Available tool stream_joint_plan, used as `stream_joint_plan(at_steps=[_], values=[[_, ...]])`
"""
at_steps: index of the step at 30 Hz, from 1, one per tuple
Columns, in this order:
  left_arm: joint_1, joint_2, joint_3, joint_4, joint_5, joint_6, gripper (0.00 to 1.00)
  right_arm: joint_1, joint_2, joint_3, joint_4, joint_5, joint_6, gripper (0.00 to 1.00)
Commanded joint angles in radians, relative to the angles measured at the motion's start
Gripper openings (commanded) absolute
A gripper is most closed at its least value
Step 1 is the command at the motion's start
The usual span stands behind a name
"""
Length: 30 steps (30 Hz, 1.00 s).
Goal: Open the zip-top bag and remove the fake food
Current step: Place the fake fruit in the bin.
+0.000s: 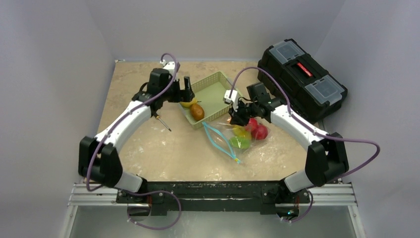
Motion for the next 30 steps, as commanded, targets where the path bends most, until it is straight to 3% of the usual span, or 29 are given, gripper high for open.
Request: stream_joint_plan(at_steps=[1, 6, 15, 21, 30], values=[[0.007, -0.202, -0.142, 0.11, -0.019, -0.046, 1.0, -0.006, -0.068, -0.011, -0.008, -0.076, -0.048, 0.14], [0.025, -0.391, -0.359, 0.178, 0.03, -0.144, 1.0, -0.006, -0.123, -0.032, -0.027, -0.138, -0.105, 0.15], [0.009, -0.616, -0.528, 0.144, 0.248, -0.144, 1.0, -0.006, -0.219, -0.063, -0.121, -0.217, -0.25, 0.18], [-0.18, -0.677, -0.568, 0.089, 0.192, -0.097, 0.98, -0.006, -0.244, -0.096, -0.177, -0.23, -0.358, 0.23], [-0.322, -0.609, -0.688, 0.328, 0.213, -0.147, 0.92, -0.006, -0.253, -0.166, -0.227, -0.253, -0.566, 0.33]])
